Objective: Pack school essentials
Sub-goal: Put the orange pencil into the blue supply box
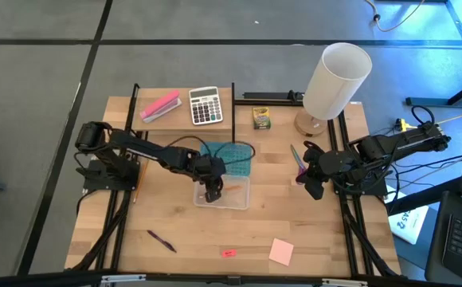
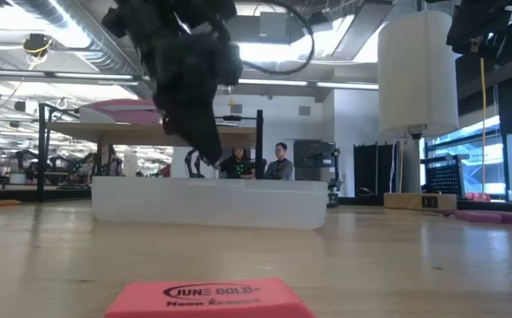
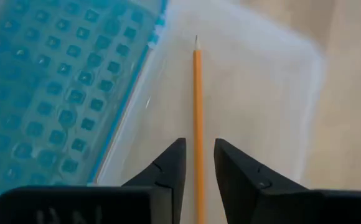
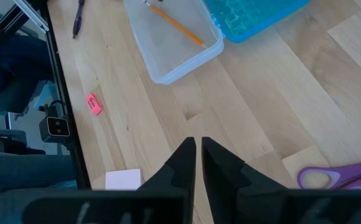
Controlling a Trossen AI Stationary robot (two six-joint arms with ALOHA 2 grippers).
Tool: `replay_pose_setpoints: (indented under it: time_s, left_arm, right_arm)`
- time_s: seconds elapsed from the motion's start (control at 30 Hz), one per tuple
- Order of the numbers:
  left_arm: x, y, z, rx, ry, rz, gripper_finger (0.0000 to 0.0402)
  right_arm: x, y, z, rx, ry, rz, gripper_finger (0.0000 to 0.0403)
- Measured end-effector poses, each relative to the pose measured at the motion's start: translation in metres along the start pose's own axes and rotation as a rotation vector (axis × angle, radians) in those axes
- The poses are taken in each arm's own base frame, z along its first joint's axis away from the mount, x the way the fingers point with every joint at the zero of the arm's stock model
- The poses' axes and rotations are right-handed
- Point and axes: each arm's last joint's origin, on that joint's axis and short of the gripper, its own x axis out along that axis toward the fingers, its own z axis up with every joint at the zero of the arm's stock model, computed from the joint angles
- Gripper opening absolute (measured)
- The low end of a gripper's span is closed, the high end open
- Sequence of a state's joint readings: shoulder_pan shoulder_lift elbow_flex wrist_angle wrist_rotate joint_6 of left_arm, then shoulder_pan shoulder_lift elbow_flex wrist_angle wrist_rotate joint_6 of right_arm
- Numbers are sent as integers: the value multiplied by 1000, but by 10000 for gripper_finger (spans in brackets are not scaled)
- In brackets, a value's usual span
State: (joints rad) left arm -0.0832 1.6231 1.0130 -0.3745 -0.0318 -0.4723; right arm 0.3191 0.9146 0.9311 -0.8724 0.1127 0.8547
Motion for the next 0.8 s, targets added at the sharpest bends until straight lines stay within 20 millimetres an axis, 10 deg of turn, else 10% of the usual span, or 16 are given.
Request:
replay_pose_setpoints:
  time_s: [0.47,0.8]
  left_arm:
    - [-76,32,-30,-592,154,332,76]
    - [-87,43,-53,-907,241,556,76]
  right_arm:
    - [0,0,0,-2,-1,0,30]
    - [0,0,0,-49,-2,3,30]
